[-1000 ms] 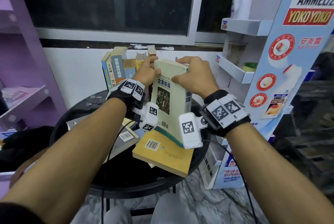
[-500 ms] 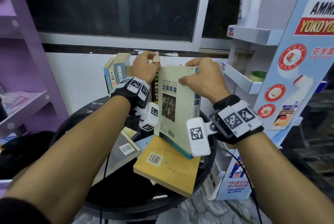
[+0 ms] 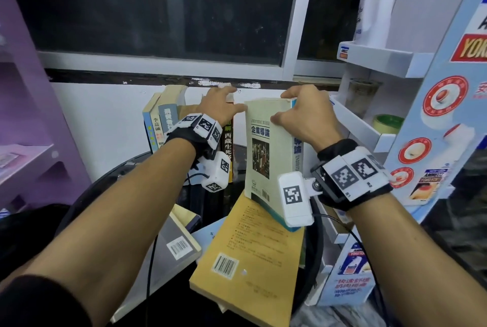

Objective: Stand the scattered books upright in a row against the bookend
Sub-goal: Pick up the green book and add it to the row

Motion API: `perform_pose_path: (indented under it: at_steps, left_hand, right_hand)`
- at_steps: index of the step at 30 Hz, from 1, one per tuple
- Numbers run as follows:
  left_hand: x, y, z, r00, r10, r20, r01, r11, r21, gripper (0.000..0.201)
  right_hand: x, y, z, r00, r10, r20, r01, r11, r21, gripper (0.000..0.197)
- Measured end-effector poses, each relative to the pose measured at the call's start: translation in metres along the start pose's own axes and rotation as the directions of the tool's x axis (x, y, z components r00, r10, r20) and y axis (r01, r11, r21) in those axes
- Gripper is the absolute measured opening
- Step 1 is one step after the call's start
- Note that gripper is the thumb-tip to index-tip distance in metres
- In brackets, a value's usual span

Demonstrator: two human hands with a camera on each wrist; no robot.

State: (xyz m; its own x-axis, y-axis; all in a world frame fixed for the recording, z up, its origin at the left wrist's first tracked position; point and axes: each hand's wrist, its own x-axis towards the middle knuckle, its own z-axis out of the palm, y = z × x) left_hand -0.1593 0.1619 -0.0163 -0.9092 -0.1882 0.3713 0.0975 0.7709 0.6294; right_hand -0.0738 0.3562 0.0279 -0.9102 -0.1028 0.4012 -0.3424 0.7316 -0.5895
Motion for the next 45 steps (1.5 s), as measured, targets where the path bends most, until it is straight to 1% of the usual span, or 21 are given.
perform_pose_path:
  at_steps: [5, 9, 11, 15, 20, 23, 26, 30, 35, 41, 45]
  left_hand:
    - [0.013, -0.009, 0.005, 0.999, 0.042, -0.002, -0.042, 0.991, 0.127, 0.056]
    - [0.016, -0.018, 0.0, 0.996, 0.09, -0.01, -0.088, 0.988, 0.129, 0.052]
    - [0.017, -0.023, -0.001, 0.994, 0.109, -0.018, -0.106, 0.989, 0.104, 0.049]
    - [0.016, -0.031, 0.0, 0.992, 0.123, -0.016, -0.123, 0.992, -0.005, 0.045]
    - [0.019, -0.041, 0.001, 0.989, 0.15, 0.019, -0.146, 0.979, -0.144, 0.052]
    - [0.021, -0.049, 0.001, 0.986, 0.162, 0.025, -0.156, 0.975, -0.157, 0.055]
    - [0.021, -0.053, 0.0, 0.982, 0.19, 0.011, -0.186, 0.97, -0.156, 0.054]
    - [0.02, -0.056, -0.001, 0.971, 0.236, 0.025, -0.23, 0.963, -0.142, 0.055]
    - [0.022, -0.061, 0.0, 0.969, 0.246, 0.021, -0.24, 0.96, -0.144, 0.06]
    - [0.024, -0.066, 0.002, 0.964, 0.266, 0.026, -0.259, 0.954, -0.154, 0.061]
    - [0.024, -0.065, 0.002, 0.961, 0.278, 0.002, -0.275, 0.949, -0.152, 0.059]
  right_hand:
    - [0.018, 0.006, 0.007, 0.998, 0.014, -0.059, -0.012, 0.999, 0.037, 0.046]
    - [0.03, 0.007, 0.013, 0.993, 0.032, -0.114, -0.022, 0.995, 0.093, 0.048]
    - [0.034, 0.005, 0.017, 0.99, 0.02, -0.136, -0.006, 0.995, 0.103, 0.046]
    - [0.043, 0.0, 0.028, 0.984, -0.015, -0.177, 0.036, 0.992, 0.117, 0.043]
    - [0.056, -0.007, 0.044, 0.977, -0.027, -0.212, 0.062, 0.985, 0.161, 0.041]
    - [0.062, -0.011, 0.053, 0.972, -0.041, -0.231, 0.083, 0.981, 0.174, 0.04]
    - [0.069, -0.015, 0.063, 0.967, -0.053, -0.25, 0.102, 0.977, 0.186, 0.042]
    - [0.079, -0.017, 0.08, 0.962, -0.055, -0.266, 0.112, 0.973, 0.201, 0.047]
    - [0.088, -0.015, 0.104, 0.958, -0.029, -0.284, 0.094, 0.972, 0.216, 0.053]
    - [0.093, -0.008, 0.122, 0.965, 0.012, -0.264, 0.053, 0.97, 0.236, 0.045]
    - [0.095, -0.007, 0.132, 0.967, 0.028, -0.255, 0.025, 0.979, 0.201, 0.048]
